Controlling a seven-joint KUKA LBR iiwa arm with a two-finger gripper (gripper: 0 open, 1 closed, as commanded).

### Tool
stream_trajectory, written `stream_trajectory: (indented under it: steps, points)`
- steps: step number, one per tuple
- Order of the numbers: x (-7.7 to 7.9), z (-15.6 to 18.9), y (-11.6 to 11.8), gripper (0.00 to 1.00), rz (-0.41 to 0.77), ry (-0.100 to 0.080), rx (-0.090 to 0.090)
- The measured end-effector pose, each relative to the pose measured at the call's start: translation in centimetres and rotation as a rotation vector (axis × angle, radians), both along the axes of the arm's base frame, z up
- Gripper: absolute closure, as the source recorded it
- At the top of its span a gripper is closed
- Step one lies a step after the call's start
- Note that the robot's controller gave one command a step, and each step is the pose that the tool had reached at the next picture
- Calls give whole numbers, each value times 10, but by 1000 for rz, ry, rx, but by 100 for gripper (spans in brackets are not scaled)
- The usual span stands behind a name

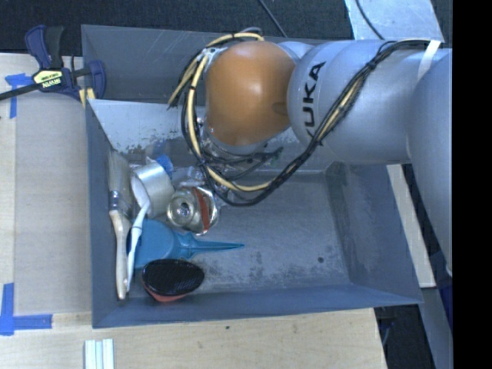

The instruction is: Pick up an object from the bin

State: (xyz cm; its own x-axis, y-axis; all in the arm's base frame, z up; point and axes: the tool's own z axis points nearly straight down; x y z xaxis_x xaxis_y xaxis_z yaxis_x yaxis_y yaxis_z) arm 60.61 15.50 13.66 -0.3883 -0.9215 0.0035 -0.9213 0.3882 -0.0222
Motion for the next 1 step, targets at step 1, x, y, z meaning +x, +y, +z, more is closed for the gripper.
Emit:
stream_trajectory:
  steps: [1]
  points:
    - [2, 29, 0, 100, -3, -8, 3]
